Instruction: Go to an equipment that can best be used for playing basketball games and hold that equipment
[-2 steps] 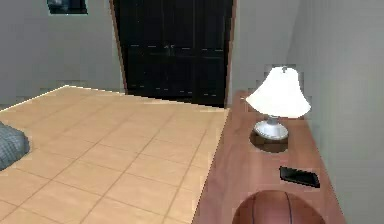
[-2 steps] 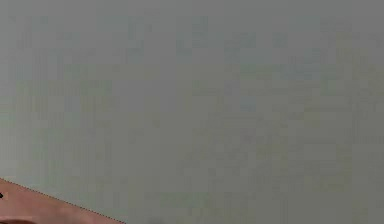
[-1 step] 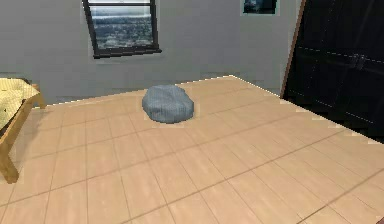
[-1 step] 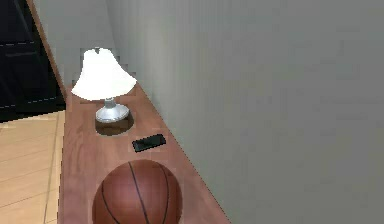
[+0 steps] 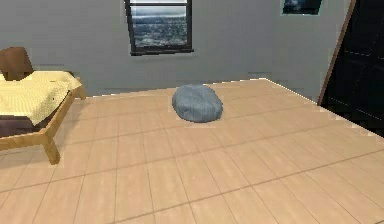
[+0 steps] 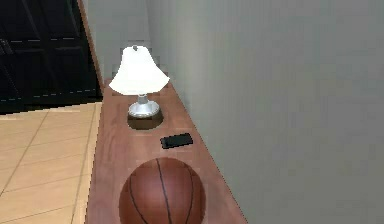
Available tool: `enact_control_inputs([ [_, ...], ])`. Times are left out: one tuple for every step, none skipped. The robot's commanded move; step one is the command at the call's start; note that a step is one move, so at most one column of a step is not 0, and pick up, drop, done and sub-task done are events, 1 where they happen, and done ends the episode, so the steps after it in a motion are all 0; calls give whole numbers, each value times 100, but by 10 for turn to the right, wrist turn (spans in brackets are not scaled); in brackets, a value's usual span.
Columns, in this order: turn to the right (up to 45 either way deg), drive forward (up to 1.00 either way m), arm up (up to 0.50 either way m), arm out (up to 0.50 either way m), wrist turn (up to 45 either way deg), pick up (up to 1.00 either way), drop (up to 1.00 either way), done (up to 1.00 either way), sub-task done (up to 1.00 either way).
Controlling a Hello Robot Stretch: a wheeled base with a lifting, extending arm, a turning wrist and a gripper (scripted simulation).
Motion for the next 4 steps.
enact_control_inputs([
  [0,0,50,0,0,0,0,0,0],
  [0,0,38,0,0,0,0,0,0],
  [0,0,0,0,450,0,0,0,0],
  [0,0,0,0,450,0,0,0,0],
])
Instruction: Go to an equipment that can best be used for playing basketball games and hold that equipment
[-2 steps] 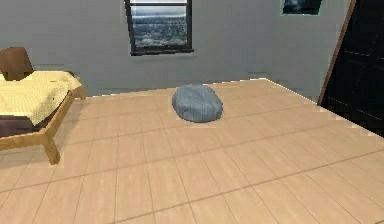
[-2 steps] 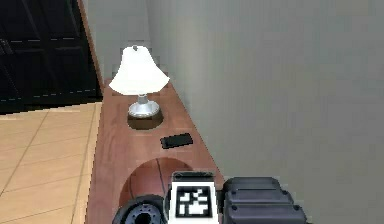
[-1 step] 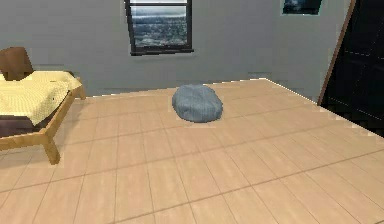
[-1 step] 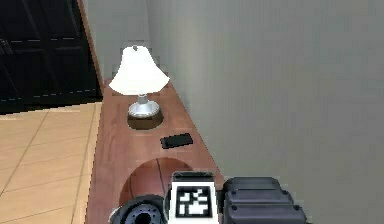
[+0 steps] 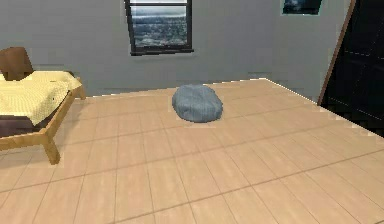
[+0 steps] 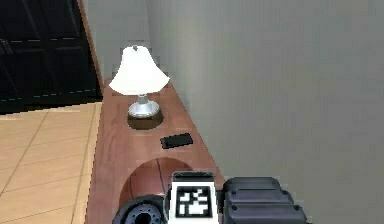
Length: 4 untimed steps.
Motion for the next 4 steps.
enact_control_inputs([
  [0,0,0,0,450,0,0,0,0],
  [0,0,0,0,330,0,0,0,0],
  [0,0,-16,0,0,0,0,0,0],
  [0,0,0,0,0,100,0,0,0],
])
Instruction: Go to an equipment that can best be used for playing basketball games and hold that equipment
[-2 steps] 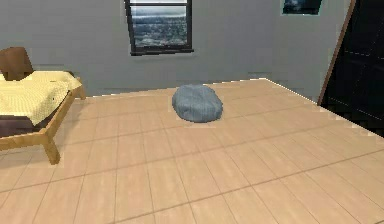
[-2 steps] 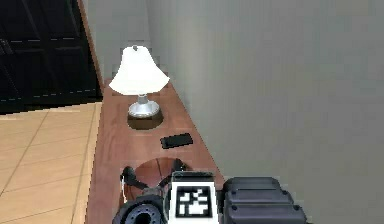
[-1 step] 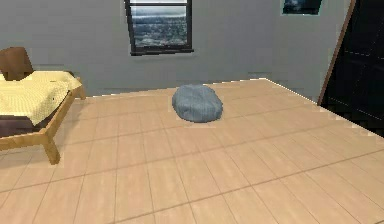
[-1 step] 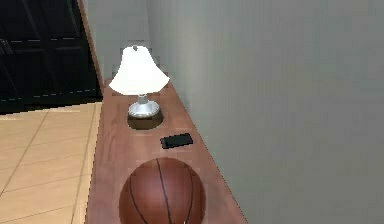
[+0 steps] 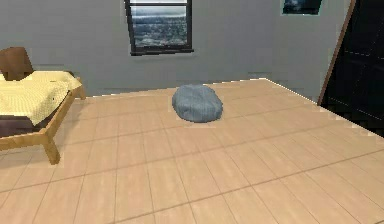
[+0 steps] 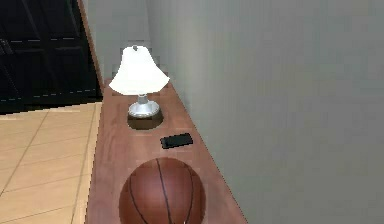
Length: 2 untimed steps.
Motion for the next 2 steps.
enact_control_inputs([
  [0,0,10,0,0,0,0,0,0],
  [0,0,0,0,0,0,0,100,0],
])
